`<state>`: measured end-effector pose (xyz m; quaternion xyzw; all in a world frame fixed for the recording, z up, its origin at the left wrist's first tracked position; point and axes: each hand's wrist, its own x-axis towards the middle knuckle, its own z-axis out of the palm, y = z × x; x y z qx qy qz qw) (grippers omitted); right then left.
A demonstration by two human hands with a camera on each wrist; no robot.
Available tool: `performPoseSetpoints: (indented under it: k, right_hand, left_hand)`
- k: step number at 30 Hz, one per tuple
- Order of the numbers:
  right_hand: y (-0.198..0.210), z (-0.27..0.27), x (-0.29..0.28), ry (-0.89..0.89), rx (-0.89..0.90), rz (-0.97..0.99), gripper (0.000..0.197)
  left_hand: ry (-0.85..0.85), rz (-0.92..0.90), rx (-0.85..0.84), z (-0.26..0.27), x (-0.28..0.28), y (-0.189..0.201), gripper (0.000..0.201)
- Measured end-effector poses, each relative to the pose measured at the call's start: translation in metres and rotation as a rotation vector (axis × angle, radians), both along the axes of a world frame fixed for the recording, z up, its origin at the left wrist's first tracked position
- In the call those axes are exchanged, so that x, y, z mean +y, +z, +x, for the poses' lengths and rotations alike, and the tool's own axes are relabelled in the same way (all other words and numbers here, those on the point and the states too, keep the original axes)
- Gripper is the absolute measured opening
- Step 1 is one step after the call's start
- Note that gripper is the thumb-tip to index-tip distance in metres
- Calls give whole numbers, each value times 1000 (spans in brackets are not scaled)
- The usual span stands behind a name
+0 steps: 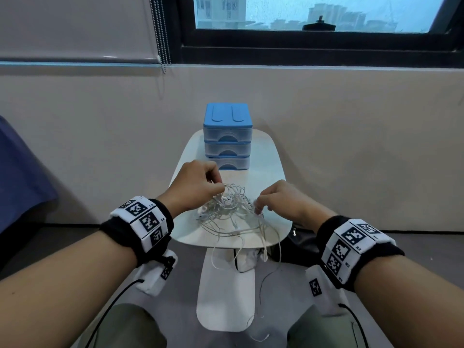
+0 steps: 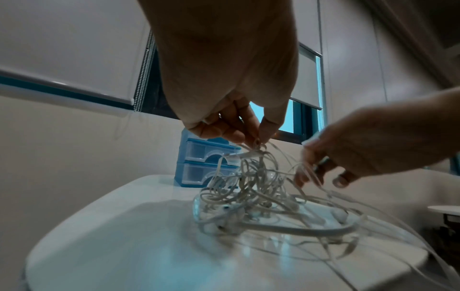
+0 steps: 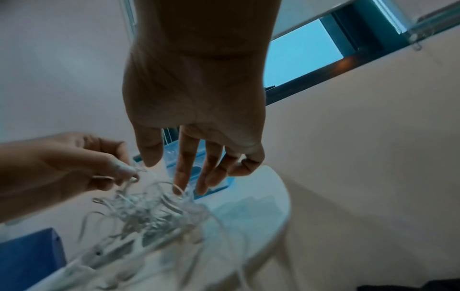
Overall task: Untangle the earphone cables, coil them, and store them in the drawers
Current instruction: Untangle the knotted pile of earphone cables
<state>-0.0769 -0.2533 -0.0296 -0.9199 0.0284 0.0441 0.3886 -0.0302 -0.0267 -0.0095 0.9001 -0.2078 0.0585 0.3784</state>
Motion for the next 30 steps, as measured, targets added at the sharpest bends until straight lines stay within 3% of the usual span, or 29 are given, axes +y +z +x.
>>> performPoseSetpoints:
  k: [3,6,13,16,20,23,27,30]
  right_hand:
    - [5,4,11,-3,-71,35,26]
    - [12,8,24,17,-179,19,17]
    - [-3,6,17,1,-34,88,24]
    - [-2,6,17,-43,-69,134,25]
    - [12,14,26,-52,-345,17,31]
    - [35,14,36,-27,-539,-41,27]
    - [62,7,49,140,-758,-113,16]
    - [69,5,53,217,-852,-181,13]
  left_hand:
    - [-39,9,-28,-3,-5,1,15]
    - [-62,-5,-60,-6,-11,3,16]
    - [-40,-95,-74,-2,-7,1,17]
    - [-134,-114,10,-7,-7,1,16]
    - [-236,-80,135,-10,-11,3,31]
    - [-283,-109,185,-10,-17,7,23]
    - [-291,-128,248,-16,-26,10,9]
    - [-243,-138,201,-14,-26,13,30]
